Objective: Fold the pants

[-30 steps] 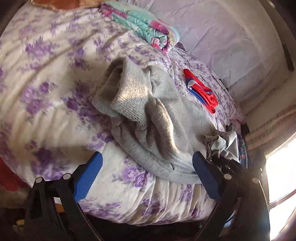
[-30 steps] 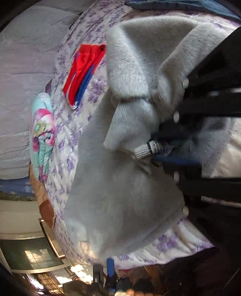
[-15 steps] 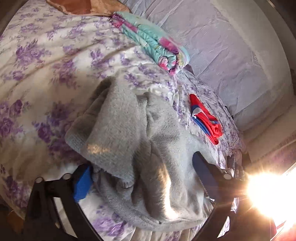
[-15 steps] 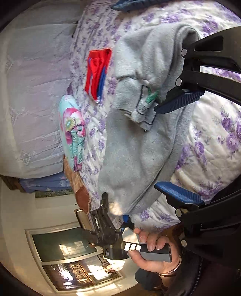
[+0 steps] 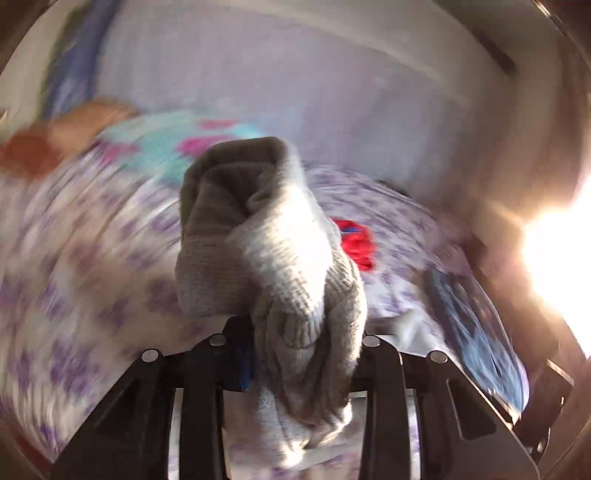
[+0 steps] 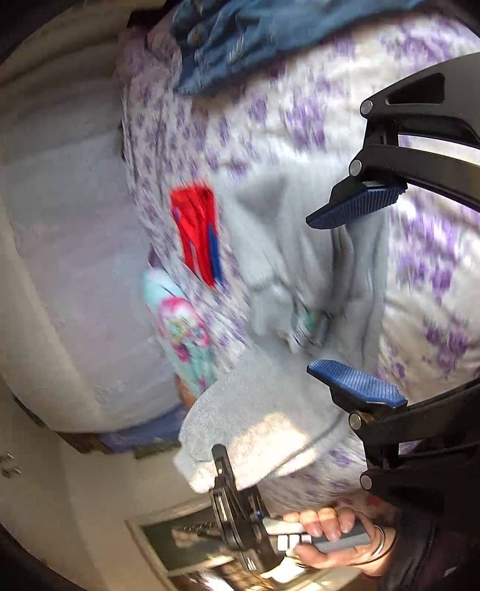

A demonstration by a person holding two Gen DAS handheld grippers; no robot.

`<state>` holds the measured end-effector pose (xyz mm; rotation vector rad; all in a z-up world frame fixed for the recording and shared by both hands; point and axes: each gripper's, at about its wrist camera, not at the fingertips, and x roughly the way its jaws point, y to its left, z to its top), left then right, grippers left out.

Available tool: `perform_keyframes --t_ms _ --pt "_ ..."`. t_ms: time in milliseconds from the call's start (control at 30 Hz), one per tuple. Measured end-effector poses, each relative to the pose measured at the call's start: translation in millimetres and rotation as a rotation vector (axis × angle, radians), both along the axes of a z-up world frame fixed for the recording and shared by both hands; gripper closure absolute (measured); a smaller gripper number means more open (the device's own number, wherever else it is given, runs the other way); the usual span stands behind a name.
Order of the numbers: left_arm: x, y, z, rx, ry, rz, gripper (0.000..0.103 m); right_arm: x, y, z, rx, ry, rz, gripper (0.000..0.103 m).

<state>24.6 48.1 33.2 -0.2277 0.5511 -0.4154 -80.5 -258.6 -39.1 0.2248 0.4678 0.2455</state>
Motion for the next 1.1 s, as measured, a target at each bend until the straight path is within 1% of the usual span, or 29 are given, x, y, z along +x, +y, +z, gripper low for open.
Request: perform_keyframes --t_ms 33,67,100,133,167,200,233,267,300,333,367,400,433,467,500,600,633,667,700,733,767,800,833,867,900,967,1000,1067,1100 --pt "-2 -40 13 0.058 -0.030 -0.077 0.072 -7 -13 3 0.012 -0.017 -0.038 0.029" --pt "-2 -69 17 0.100 -0.039 -0.132 0.072 -13 -27 6 0.022 -0.030 -0.075 0.029" --pt "-1 -105 17 0.149 -0.037 -0.193 0.072 -21 -44 8 0.033 -0.040 -0.127 0.029" --pt "0 -133 11 0.196 -0.027 -0.232 0.071 -27 -56 8 0.045 -0.043 -0.168 0.029" --pt "6 -177 -5 0.275 0.008 -0.285 0.068 -34 -72 6 0.071 -0.041 -0.215 0.029" --pt "10 -201 -20 0.331 0.040 -0.316 0.066 -39 -83 4 0.091 -0.034 -0.244 0.029" --pt "18 -235 -50 0.416 0.117 -0.372 0.066 -44 -93 1 0.107 -0.022 -0.272 0.029" --pt "19 -255 -72 0.472 0.165 -0.406 0.065 -49 -99 -1 0.119 -0.013 -0.291 0.029" --pt "15 -265 -83 0.509 0.160 -0.417 0.064 -54 -105 -3 0.123 -0.006 -0.301 0.029" --pt "1 -273 -89 0.556 0.104 -0.412 0.063 -58 -108 -4 0.111 0.000 -0.308 0.029" --pt "-8 -274 -88 0.579 0.066 -0.405 0.063 -60 -109 -3 0.097 0.002 -0.310 0.028" --pt "-14 -272 -83 0.581 0.056 -0.405 0.063 -61 -109 -2 0.079 0.003 -0.308 0.026" --pt "-18 -265 -78 0.552 0.075 -0.414 0.063 -59 -109 0 0.067 0.003 -0.307 0.025" --pt "-20 -252 -66 0.492 0.107 -0.434 0.063 -56 -109 3 0.061 0.001 -0.299 0.023" --pt "-22 -239 -54 0.447 0.122 -0.447 0.063 -53 -110 5 0.061 -0.001 -0.288 0.022" --pt "-31 -199 -27 0.340 0.138 -0.468 0.059 -37 -97 23 0.054 -0.029 -0.226 0.022" --pt "-33 -187 -21 0.308 0.144 -0.474 0.051 -32 -92 31 0.046 -0.046 -0.204 0.022" --pt "-32 -178 -18 0.287 0.148 -0.468 0.039 -25 -84 41 0.036 -0.067 -0.176 0.022" --pt "-26 -176 -19 0.270 0.151 -0.462 0.029 -19 -78 48 0.029 -0.076 -0.154 0.022" --pt "-17 -181 -21 0.253 0.153 -0.460 0.017 -10 -72 53 0.025 -0.069 -0.134 0.022" --pt "-6 -183 -26 0.223 0.162 -0.439 0.018 1 -68 56 0.031 -0.043 -0.111 0.022" --pt "6 -188 -29 0.216 0.174 -0.426 0.020 17 -65 56 0.059 0.000 -0.066 0.022" --pt "14 -195 -34 0.220 0.182 -0.425 0.030 32 -65 53 0.103 0.037 -0.022 0.022" --pt "19 -200 -37 0.227 0.180 -0.421 0.032 50 -69 47 0.182 0.087 0.020 0.021" --pt "26 -207 -46 0.228 0.197 -0.421 0.031 64 -74 39 0.255 0.139 0.052 0.018" --pt "29 -210 -58 0.193 0.258 -0.462 0.031 88 -83 18 0.391 0.277 0.117 0.017" --pt "26 -209 -60 0.182 0.264 -0.479 0.031 94 -88 4 0.451 0.349 0.127 0.017" --pt "12 -201 -56 0.166 0.254 -0.524 0.031 91 -90 -6 0.499 0.370 0.166 0.017" --pt "-1 -192 -51 0.138 0.241 -0.564 0.031 88 -88 -8 0.494 0.368 0.189 0.017"
